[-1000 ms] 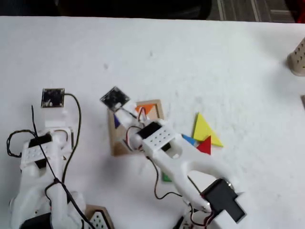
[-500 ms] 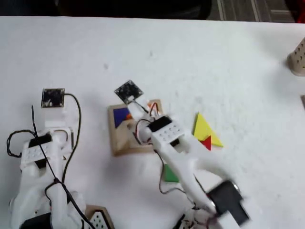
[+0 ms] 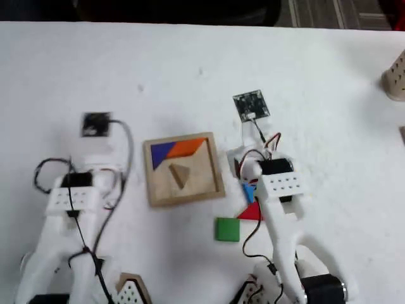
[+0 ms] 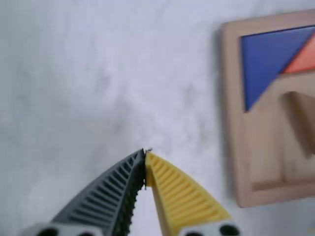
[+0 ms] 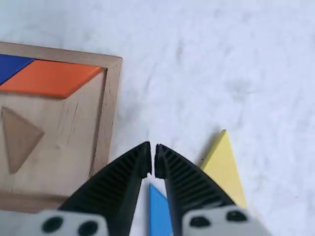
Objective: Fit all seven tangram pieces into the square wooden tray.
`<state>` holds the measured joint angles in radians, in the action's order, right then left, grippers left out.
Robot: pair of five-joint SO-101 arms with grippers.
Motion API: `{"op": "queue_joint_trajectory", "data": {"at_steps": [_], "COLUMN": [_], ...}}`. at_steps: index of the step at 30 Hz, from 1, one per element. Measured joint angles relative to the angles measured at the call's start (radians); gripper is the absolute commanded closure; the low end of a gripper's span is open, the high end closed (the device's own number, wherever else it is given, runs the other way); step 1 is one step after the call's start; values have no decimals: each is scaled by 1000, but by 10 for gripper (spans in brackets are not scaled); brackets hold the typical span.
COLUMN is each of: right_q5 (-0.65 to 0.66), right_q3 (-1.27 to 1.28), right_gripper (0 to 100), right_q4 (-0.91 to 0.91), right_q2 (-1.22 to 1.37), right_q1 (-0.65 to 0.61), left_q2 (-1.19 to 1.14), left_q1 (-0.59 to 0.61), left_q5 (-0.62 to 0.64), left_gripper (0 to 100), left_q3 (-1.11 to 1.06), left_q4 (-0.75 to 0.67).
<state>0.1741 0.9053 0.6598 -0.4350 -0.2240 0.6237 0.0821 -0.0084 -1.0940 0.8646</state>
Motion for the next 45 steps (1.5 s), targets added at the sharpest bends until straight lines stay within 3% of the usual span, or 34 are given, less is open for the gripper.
{"op": "queue_joint_trajectory", "data": {"at_steps": [5,9,11,16,23,34,45], "right_q5": [0,0,0,0,0,0,0], "right_q3": [0,-32,-89,-269,-362,-368,-368], "right_gripper": [978,980,980,980,981,981,981], "right_q4": [-21,-66,-63,9,61,61,61], "right_q2": [3,98,176,359,443,454,454], "right_q1": [18,54,72,89,89,89,89], "left_q2": [140,140,95,-81,-381,-470,-479], "left_q1": [-290,-531,-577,-577,-577,-563,-453], "left_q5": [40,252,358,419,423,423,423], "left_gripper": [980,980,980,980,980,980,980], "left_q3": [23,-61,-100,-100,28,120,150], "left_q4": [-81,-293,-411,-600,-643,-399,-284]}}
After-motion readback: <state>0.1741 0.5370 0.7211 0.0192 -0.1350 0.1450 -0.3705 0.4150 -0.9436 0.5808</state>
